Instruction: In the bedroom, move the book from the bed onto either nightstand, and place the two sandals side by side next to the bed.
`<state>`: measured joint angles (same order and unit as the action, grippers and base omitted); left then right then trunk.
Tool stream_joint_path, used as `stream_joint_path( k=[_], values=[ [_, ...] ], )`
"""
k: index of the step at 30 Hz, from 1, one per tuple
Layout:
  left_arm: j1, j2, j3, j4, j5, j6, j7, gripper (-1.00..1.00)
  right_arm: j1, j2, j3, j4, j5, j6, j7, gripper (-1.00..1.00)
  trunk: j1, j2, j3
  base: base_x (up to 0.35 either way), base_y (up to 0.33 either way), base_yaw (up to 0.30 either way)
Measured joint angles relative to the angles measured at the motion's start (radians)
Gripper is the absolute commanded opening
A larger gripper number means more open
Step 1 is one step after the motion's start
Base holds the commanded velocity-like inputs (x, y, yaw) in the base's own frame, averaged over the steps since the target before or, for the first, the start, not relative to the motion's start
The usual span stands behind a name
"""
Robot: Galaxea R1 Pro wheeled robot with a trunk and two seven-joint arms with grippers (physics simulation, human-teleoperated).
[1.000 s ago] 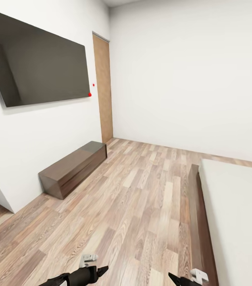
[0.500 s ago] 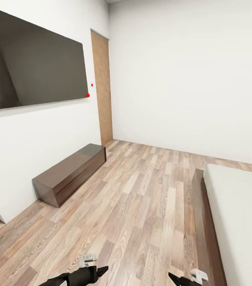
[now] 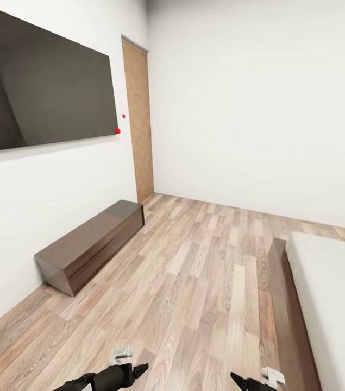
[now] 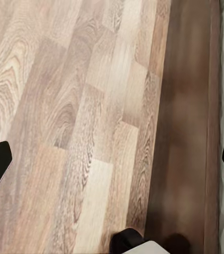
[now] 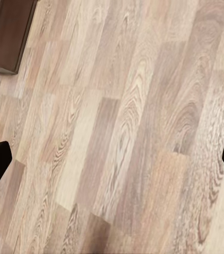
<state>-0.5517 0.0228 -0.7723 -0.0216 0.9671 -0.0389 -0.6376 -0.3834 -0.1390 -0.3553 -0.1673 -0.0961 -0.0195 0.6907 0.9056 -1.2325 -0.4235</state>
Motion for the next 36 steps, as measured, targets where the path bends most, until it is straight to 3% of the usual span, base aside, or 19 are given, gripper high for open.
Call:
stream_joint_path(
  k=[36],
  values=[
    [0.000,0.000,0.001,0.000,0.000,0.000,0.000,1.00,0.000,0.000,0.000,0.001,0.000,0.000,0.001,1.00,0.000,0.000,0.000,0.333,0.000,0.000]
  ],
)
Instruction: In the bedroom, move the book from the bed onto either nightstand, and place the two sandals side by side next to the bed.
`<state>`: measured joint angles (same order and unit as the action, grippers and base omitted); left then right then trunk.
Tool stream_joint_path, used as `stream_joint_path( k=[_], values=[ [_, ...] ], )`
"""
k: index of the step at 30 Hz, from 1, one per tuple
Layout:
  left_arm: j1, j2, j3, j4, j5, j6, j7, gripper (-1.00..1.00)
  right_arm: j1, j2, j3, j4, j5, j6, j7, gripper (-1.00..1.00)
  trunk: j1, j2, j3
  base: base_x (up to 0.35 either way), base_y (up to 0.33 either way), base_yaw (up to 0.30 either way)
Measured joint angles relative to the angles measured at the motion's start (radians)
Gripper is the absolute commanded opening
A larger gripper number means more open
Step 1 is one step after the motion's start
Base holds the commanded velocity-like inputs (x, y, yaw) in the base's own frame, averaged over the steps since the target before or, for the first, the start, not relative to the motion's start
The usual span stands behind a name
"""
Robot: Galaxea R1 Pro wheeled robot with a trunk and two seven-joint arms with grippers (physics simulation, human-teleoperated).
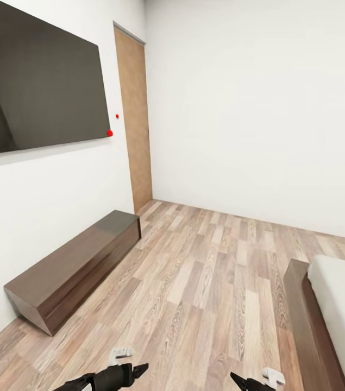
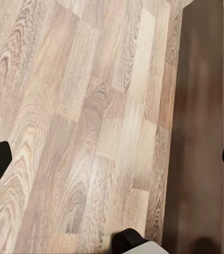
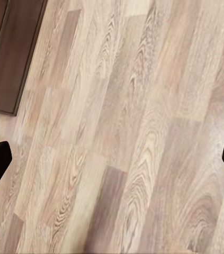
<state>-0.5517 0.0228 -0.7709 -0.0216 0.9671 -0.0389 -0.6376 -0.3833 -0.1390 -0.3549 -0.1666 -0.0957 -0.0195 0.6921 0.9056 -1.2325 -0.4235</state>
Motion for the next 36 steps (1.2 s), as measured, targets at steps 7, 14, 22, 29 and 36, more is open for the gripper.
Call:
stream_joint_path(
  k=[7,14,22,29,36],
  values=[
    [0.000,0.000,0.000,0.000,0.000,0.002,0.000,1.00,0.000,-0.001,-0.001,-0.001,0.002,0.000,-0.001,1.00,0.000,0.000,0.000,0.333,0.000,0.000],
    [0.000,0.000,0.000,0.000,0.000,0.002,0.000,1.00,0.000,0.000,-0.001,-0.001,0.002,0.000,-0.003,1.00,0.000,0.000,0.000,0.277,0.000,-0.001],
    [0.000,0.000,-0.001,0.000,0.000,0.001,0.000,1.00,0.000,0.001,0.000,-0.001,0.003,0.000,-0.002,1.00,0.001,0.000,-0.002,0.031,0.000,-0.081],
    [0.000,0.000,-0.002,0.000,0.000,0.000,0.000,1.00,0.000,0.001,0.000,-0.001,0.002,0.000,-0.003,1.00,0.001,0.000,-0.005,0.001,0.000,-0.130],
    [0.000,-0.001,-0.001,0.000,0.000,0.000,0.000,1.00,0.000,0.001,0.000,-0.001,0.002,0.000,-0.003,1.00,0.001,0.000,-0.006,0.000,0.000,-0.126]
  ],
)
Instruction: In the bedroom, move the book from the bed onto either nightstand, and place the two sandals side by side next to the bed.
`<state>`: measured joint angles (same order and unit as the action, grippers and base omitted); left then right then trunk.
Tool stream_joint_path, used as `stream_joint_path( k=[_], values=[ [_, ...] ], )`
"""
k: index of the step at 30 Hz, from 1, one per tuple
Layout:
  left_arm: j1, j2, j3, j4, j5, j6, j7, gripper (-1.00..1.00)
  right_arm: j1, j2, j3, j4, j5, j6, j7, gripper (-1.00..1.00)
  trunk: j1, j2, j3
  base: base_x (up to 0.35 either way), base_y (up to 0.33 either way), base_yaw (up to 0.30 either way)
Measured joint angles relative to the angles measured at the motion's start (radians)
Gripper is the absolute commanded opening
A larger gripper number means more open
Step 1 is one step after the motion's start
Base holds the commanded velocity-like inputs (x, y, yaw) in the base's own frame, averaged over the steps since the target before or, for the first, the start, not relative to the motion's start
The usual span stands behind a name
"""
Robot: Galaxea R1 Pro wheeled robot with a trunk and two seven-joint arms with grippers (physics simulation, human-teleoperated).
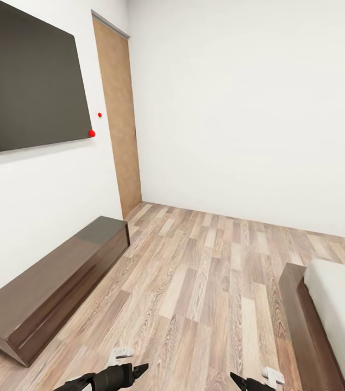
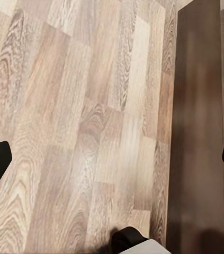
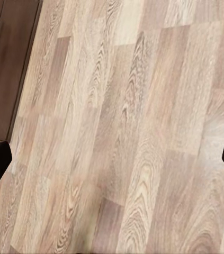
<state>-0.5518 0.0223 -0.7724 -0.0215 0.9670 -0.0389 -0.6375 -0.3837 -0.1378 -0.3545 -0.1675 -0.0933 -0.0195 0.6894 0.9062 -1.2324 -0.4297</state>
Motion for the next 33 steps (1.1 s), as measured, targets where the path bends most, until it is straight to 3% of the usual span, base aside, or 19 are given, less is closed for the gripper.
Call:
stream_joint_path(
  k=[17,33],
  values=[
    [0.000,-0.001,0.000,0.000,0.000,0.000,0.000,1.00,0.001,0.000,0.000,0.000,0.000,0.000,0.000,1.00,0.000,0.000,0.000,0.000,0.000,-0.122],
    [0.000,-0.001,0.000,0.000,0.000,0.000,0.000,1.00,0.001,0.000,0.000,0.000,0.000,0.000,0.000,1.00,0.000,0.000,0.000,0.000,0.000,-0.227]
  ],
)
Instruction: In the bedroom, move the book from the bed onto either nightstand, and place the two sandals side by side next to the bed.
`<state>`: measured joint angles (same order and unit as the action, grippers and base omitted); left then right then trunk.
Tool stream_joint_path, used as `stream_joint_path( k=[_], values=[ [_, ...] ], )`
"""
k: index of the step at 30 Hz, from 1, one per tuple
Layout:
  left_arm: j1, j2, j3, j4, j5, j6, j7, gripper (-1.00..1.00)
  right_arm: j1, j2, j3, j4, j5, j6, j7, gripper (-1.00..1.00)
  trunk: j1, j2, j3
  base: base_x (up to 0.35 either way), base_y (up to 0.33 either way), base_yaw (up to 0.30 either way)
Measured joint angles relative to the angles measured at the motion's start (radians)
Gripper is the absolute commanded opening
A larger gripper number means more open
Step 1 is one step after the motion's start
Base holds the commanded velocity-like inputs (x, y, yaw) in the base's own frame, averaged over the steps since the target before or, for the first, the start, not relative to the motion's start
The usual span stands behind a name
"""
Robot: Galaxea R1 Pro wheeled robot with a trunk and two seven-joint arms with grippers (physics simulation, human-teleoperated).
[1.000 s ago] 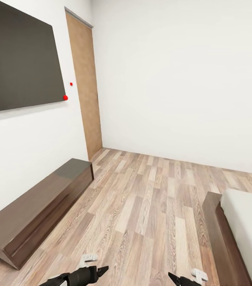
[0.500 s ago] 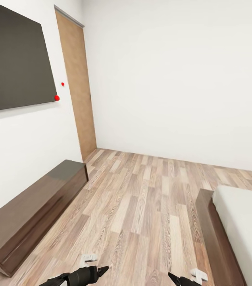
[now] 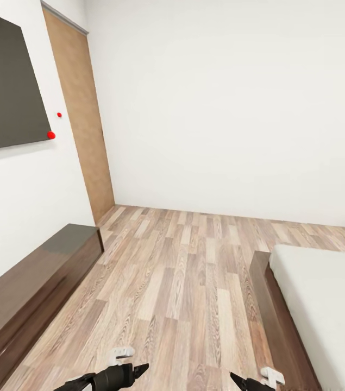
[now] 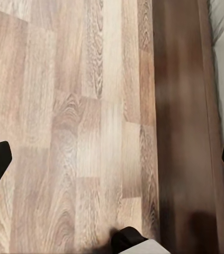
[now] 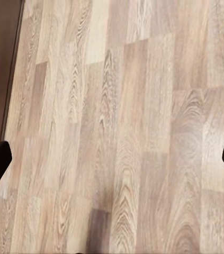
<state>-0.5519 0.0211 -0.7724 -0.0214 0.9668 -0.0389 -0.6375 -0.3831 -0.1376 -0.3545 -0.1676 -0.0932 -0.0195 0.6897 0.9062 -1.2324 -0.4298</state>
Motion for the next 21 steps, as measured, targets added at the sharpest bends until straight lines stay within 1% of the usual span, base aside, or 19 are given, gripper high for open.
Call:
stream_joint_path(
  k=[7,17,21],
  values=[
    [0.000,0.000,0.000,0.000,0.000,0.000,0.000,1.00,-0.001,-0.003,0.001,0.000,-0.001,0.000,0.002,1.00,0.000,0.000,0.000,0.000,0.000,-0.174],
    [0.000,0.000,0.000,0.000,0.000,0.000,0.000,1.00,0.000,-0.001,0.001,0.000,-0.001,0.000,0.002,1.00,0.000,0.000,-0.001,0.000,0.000,-0.048],
    [0.000,0.000,0.000,0.000,0.000,0.000,0.000,1.00,0.000,0.000,0.002,0.000,0.001,0.000,0.003,1.00,0.000,0.000,0.000,0.000,0.000,-0.219]
  ],
)
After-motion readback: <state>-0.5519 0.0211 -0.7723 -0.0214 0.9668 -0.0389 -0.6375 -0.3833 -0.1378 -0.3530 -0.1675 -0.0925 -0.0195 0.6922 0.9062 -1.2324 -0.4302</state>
